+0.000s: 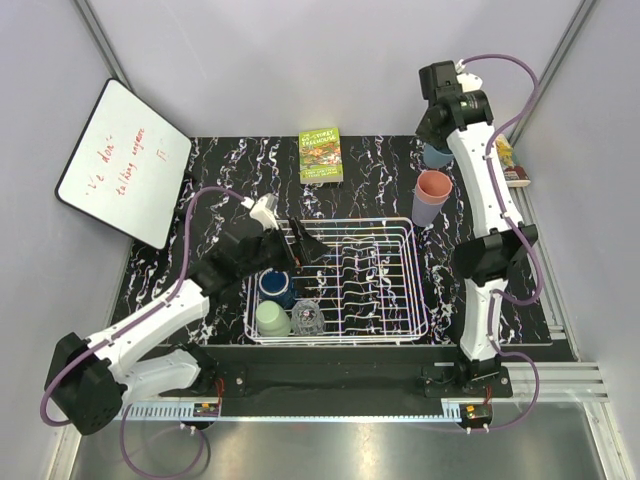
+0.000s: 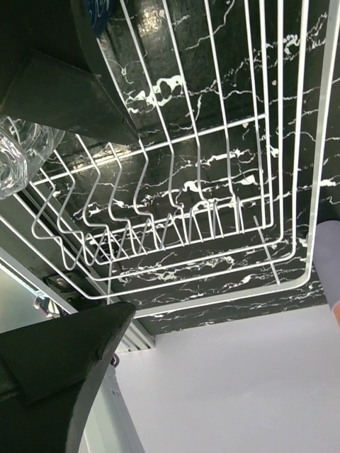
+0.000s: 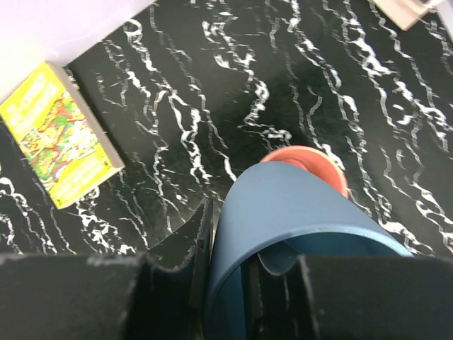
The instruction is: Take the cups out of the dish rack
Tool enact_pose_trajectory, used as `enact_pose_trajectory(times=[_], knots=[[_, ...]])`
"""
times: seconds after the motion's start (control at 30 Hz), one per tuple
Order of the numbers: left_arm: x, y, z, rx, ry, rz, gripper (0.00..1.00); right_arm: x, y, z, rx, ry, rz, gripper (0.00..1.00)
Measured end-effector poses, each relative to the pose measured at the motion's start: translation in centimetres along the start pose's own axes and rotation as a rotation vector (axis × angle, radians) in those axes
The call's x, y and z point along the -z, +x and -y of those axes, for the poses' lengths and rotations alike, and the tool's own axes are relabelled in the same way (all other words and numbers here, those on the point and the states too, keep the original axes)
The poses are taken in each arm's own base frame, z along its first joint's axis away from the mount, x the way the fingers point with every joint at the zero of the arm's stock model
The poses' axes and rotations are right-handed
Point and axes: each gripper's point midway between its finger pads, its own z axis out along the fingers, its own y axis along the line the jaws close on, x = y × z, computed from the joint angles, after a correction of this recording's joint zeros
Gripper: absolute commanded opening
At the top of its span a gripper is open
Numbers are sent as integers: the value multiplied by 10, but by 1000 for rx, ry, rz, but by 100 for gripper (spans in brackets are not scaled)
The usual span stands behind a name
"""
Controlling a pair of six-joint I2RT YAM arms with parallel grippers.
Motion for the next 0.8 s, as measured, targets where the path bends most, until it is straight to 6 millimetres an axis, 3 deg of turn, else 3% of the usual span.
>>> enact_pose_trajectory(times=[0.13, 0.4, 0.8], knots=[[0, 2, -4, 0, -18, -4, 97, -1, 2, 11, -2, 37, -18, 0], [-9, 12, -18, 10, -67, -46, 97, -23, 32, 24, 39, 111, -109, 0], [-9, 12, -19, 10, -68, -48, 97, -44, 55, 27, 68, 140, -165, 0]])
